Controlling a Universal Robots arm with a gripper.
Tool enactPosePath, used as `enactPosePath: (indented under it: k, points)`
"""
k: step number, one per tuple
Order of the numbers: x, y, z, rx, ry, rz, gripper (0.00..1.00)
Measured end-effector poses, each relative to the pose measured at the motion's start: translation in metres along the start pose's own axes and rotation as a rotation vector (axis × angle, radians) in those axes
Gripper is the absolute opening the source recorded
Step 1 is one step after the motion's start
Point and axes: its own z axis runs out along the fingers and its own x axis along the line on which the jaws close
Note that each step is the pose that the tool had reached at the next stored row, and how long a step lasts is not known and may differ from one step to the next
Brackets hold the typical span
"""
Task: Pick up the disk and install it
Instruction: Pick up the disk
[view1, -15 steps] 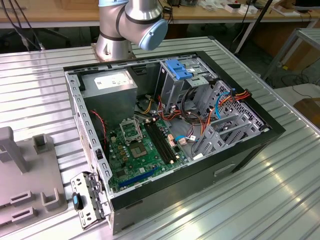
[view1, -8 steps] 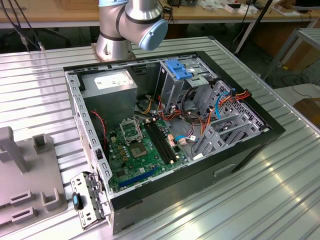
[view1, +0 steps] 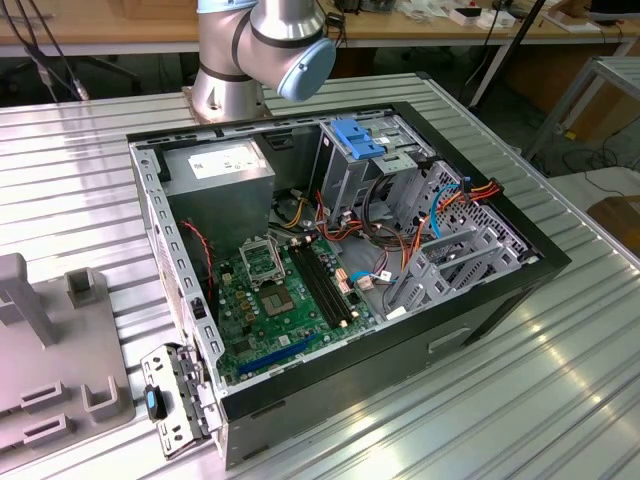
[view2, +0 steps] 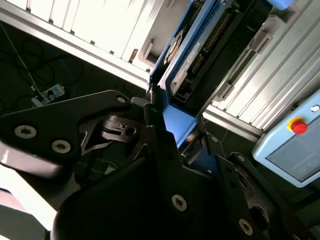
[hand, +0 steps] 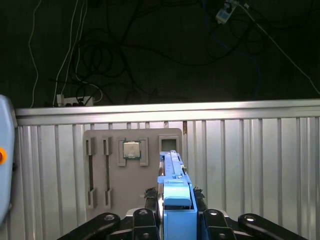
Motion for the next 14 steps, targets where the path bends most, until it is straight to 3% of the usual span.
enactPosePath:
  k: [4,14]
  points:
    - [0.0004,-0.0009,-0.0111,-0.0001,0.0000,0.000,0.37]
    - [0.0010,-0.0022,-0.0290,-0.0002,0.0000,0.000,0.37]
